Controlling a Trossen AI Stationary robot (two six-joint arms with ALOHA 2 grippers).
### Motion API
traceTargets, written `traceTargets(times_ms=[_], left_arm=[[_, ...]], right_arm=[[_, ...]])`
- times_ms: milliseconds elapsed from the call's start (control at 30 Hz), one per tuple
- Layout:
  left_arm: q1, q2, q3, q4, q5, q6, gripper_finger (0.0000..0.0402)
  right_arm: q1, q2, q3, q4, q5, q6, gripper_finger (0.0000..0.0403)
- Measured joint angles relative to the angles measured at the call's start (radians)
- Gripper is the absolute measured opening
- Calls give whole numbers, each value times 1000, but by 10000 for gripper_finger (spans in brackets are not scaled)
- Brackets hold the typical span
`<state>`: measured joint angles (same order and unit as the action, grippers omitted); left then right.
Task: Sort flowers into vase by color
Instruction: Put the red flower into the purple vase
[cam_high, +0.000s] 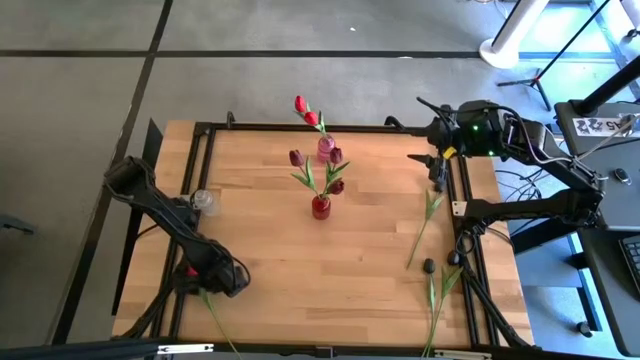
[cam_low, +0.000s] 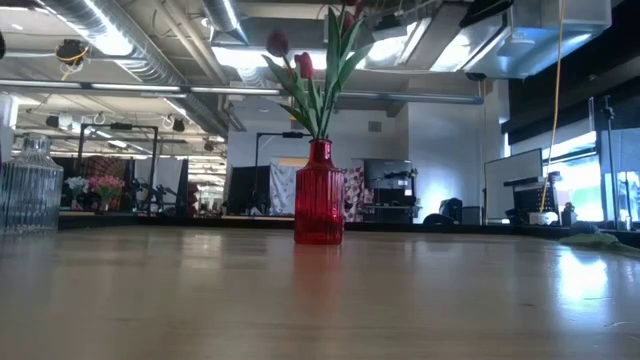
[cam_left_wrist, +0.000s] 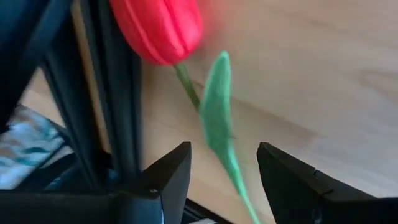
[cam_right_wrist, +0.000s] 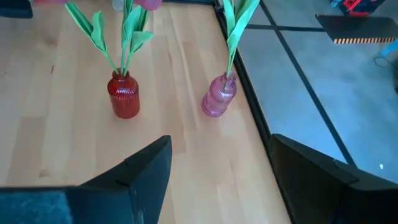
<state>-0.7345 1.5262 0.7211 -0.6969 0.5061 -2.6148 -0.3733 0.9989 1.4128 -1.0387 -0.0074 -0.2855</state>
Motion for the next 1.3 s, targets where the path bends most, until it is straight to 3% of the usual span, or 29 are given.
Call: traceTargets(times_ms=[167, 367, 500, 667, 767, 867, 1033, 1167, 1233, 1300], left_arm=[[-12, -8, -72, 20, 20, 50, 181], [-12, -23, -202, 215, 93, 80, 167], [23, -18, -214, 214, 100, 182, 122], [61, -14, -215, 197, 74, 259, 26], [86, -18, -193, 134, 48, 295, 11], [127, -47, -111, -33, -113, 353, 11], [204, -166, 138, -381, -570, 451, 6], [234, -291, 344, -595, -1089, 561, 4], [232, -347, 428, -610, -1367, 737, 5], [233, -395, 500, -578, -1564, 967, 5]], right_arm=[[0, 17, 0, 0, 5, 65, 269], [0, 48, 0, -6, 17, 101, 269], [0, 66, 0, -4, 20, 123, 269], [0, 66, 0, 37, 72, 123, 269], [0, 66, 8, 55, 84, 124, 269], [0, 65, 35, 58, 116, 122, 269], [0, 66, 85, 59, 129, 126, 269], [0, 65, 108, 94, 129, 127, 269], [0, 65, 113, 117, 129, 127, 269], [0, 65, 114, 132, 129, 127, 269]])
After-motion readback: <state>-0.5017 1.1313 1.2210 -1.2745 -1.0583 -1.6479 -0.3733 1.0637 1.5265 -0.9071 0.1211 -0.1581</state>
